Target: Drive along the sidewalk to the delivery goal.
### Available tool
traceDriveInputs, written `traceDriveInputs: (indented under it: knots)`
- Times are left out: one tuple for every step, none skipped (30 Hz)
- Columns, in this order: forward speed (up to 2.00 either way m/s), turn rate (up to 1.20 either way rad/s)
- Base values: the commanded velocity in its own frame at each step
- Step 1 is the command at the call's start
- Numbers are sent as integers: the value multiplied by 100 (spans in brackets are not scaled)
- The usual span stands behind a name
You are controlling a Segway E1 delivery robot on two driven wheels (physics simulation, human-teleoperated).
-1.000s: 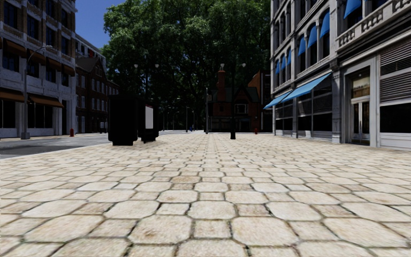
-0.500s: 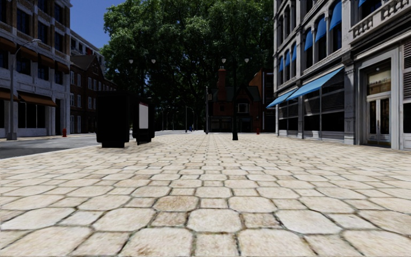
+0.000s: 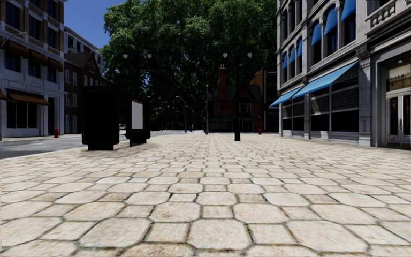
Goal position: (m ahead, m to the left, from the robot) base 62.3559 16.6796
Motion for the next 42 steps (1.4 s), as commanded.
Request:
traceDriveInputs:
  knots:
    - [200, 0]
    - [200, 0]
    - [200, 0]
    - [200, 0]
    - [200, 0]
    - [200, 0]
    - [200, 0]
    - [200, 0]
    - [200, 0]
    - [200, 0]
    - [200, 0]
    - [200, 0]
    - [200, 0]
    - [200, 0]
    - [200, 0]
    - [200, 0]
    - [200, 0]
    - [200, 0]
    - [200, 0]
    - [200, 0]
    - [200, 0]
    - [200, 0]
    - [200, 0]
    - [200, 0]
    - [200, 0]
    - [200, 0]
    - [200, 0]
    - [200, 0]
    - [200, 0]
    - [200, 0]
    - [200, 0]
    - [200, 0]
    - [200, 0]
    - [200, 0]
    - [200, 0]
    - [200, 0]
    - [200, 0]
    - [200, 0]
    - [200, 0]
    - [200, 0]
    - [200, 0]
    - [200, 0]
